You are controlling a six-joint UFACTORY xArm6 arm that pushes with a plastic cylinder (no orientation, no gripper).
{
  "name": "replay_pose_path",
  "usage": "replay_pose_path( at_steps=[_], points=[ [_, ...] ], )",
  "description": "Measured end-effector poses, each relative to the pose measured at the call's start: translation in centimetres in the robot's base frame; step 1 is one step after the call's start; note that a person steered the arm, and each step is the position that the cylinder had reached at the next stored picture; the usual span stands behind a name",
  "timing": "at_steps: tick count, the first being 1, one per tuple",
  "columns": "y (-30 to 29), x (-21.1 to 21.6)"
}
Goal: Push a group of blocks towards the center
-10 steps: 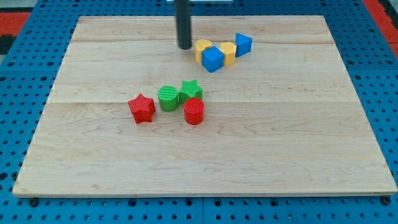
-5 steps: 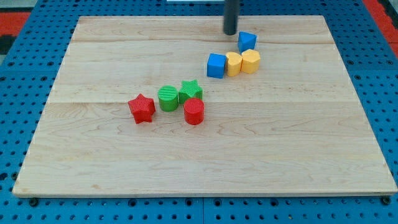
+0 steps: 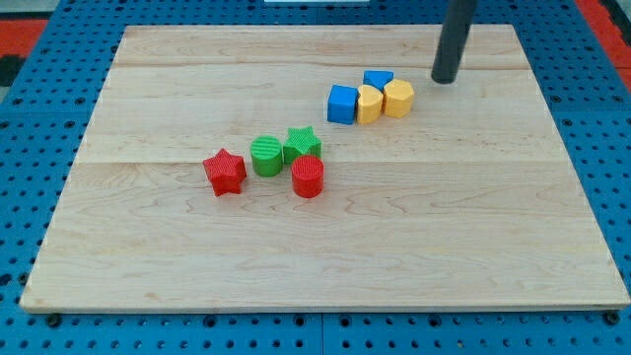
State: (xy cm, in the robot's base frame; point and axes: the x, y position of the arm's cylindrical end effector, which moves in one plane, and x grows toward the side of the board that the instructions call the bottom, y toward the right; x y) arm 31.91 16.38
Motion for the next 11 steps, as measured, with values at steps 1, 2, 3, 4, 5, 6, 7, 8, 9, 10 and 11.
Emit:
replay_pose_path(
  at_steps=[1, 2, 3, 4, 5, 6, 7, 8, 9, 10, 11],
  points=[
    [-1.3, 1.3],
    [-3.8, 3.2],
    [-5.2, 3.6],
    [-3.9, 8.7],
    [-8.5, 10.9],
    [-11.8, 10.7],
    [-14.6, 7.8],
    [-17.7, 7.0],
    [-20.2, 10.4],
    [-22.3, 9.3],
    [-21.3, 7.3]
  ],
)
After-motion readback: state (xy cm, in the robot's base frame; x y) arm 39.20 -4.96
